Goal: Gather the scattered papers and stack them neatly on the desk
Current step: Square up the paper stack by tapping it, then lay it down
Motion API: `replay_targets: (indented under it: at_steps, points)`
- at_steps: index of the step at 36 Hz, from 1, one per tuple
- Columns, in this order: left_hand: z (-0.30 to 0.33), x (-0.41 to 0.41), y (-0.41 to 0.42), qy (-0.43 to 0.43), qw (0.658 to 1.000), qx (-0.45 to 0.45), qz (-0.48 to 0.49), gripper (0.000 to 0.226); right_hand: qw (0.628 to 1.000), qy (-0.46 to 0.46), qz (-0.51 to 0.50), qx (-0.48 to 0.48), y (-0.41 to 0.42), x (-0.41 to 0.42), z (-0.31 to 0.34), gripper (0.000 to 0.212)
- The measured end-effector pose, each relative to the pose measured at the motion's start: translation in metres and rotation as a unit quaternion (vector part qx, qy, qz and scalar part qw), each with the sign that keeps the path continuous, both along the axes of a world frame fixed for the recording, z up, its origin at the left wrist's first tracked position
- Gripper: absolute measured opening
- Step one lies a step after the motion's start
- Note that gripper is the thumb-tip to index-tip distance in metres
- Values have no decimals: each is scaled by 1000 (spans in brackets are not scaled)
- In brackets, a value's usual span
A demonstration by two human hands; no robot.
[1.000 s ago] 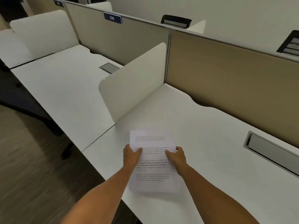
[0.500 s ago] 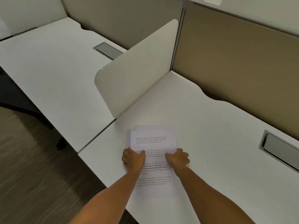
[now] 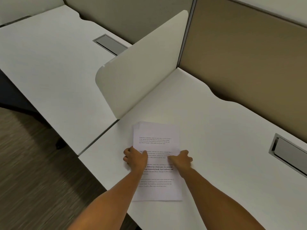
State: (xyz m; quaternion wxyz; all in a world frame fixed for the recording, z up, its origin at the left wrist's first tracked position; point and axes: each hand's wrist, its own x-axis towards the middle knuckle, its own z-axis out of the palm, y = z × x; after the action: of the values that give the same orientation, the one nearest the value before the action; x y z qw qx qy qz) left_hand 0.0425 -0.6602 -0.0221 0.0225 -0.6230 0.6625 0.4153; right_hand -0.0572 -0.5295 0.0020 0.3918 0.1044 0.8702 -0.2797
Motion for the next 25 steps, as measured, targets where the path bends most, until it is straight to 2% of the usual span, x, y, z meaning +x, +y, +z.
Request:
replay_targets:
  at_steps: [4,9,16,23,25]
  points:
    - [-1,3,-3,18,1000,0,-3,52,1000,3,3,-9,-3,-1,2,68]
    - [-4,7,-7,67,997,31,16,61,999,-10,-6,-38,-7,-3,1,65]
    - [-8,18,-14,125,990,69,17,46,995,-34,-24,-85,-5,0,-10,50]
    - [-9,27,-21,128,987,100,-8,44,992,-45,-24,-113,-1,5,-18,23]
    - [-9,30,-23,140,982,123,-13,42,991,-58,-30,-118,2,6,-20,23]
